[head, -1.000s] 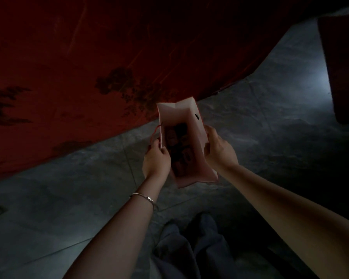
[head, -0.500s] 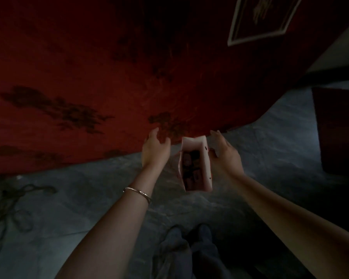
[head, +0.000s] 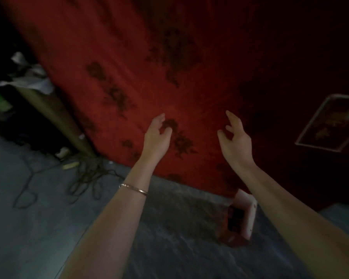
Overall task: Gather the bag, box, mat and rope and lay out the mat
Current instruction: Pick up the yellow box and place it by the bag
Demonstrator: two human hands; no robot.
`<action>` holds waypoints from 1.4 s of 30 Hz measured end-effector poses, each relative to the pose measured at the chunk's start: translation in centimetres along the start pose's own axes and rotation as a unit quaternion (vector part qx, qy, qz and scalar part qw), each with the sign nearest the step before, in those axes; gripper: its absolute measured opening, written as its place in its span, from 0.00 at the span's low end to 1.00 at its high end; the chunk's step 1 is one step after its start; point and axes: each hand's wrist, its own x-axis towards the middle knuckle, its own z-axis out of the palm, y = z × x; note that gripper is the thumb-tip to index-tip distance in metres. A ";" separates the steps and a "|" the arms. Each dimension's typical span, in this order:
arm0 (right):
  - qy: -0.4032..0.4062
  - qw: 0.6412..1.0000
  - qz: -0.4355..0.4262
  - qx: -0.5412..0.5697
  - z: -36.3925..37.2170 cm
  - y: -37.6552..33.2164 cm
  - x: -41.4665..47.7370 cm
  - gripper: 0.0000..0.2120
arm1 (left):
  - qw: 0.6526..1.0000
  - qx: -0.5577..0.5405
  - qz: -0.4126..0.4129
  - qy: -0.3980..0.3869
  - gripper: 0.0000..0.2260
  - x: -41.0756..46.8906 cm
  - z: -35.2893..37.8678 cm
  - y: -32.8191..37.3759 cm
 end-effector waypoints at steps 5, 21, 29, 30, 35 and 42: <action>-0.074 0.991 -0.100 0.042 9.6 -9.2 -4.9 0.27 | 0.990 -0.002 0.027 0.137 0.21 -4.5 -17.1 1.5; -0.333 0.901 -0.217 0.174 48.3 -34.2 -28.7 0.28 | 0.894 0.025 -0.051 0.444 0.22 -26.9 -61.5 -8.7; -0.414 0.838 -0.273 0.230 65.0 -44.1 -38.9 0.28 | 0.822 0.032 -0.077 0.564 0.22 -33.4 -77.4 -14.5; -0.423 0.831 -0.276 0.232 67.0 -45.3 -40.0 0.28 | 0.812 0.033 -0.078 0.577 0.22 -33.9 -79.2 -14.9; -0.481 0.793 -0.268 0.260 77.3 -52.0 -46.4 0.30 | 0.764 0.037 -0.095 0.637 0.21 -36.9 -89.0 -16.7; -0.545 0.748 -0.280 0.256 88.3 -57.3 -55.5 0.29 | 0.709 0.024 -0.129 0.693 0.21 -42.3 -100.5 -21.9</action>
